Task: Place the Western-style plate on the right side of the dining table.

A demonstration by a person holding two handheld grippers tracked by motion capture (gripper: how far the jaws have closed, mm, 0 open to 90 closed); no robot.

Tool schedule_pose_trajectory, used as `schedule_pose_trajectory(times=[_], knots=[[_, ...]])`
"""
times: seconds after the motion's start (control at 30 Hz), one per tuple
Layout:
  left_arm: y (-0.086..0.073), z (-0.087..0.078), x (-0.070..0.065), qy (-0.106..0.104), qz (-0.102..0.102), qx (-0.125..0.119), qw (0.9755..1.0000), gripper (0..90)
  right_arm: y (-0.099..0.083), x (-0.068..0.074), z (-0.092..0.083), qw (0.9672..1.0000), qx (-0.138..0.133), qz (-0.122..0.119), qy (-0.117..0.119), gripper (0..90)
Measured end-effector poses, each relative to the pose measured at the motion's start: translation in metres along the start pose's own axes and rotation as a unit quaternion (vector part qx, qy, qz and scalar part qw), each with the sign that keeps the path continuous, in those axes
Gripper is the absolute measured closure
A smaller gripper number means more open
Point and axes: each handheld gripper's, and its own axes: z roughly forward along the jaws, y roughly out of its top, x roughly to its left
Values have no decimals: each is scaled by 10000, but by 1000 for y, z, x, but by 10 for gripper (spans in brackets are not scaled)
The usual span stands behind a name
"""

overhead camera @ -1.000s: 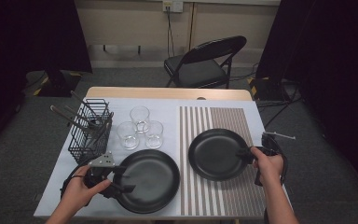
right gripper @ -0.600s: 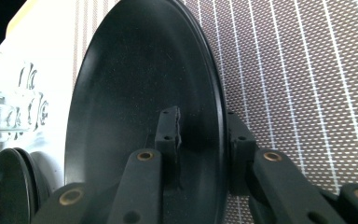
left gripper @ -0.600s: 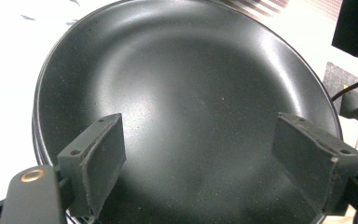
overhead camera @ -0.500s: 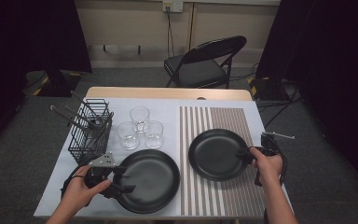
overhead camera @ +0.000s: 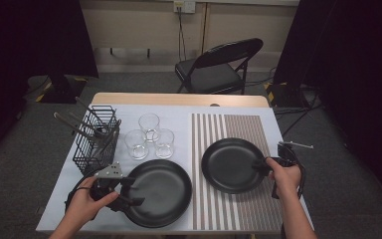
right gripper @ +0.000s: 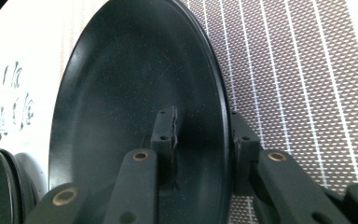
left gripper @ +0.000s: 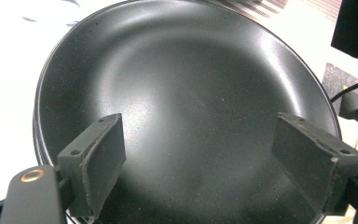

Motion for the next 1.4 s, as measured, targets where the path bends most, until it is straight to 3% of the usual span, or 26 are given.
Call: schedule_pose_trajectory(times=[0.8, 1.07, 1.13, 1.2, 1.4], knots=[[-1, 1, -1, -21, 11, 36, 10000, 171, -3, -3, 3, 9997, 14, -117, -217, 672], [-1, 1, 0, -10, 16, 43, 10000, 171, -3, -5, 3, 9989, 20, -233, -414, 691], [-1, 1, 0, -14, 17, 36, 10000, 171, -3, -7, 2, 9981, 3, -296, -538, 693], [0, 1, 0, -13, 16, 37, 10000, 171, -3, -9, 0, 9985, -42, -233, -491, 704], [0, 1, -1, -11, 24, 47, 10000, 171, 2, -4, -14, 9968, -178, -460, -632, 686]])
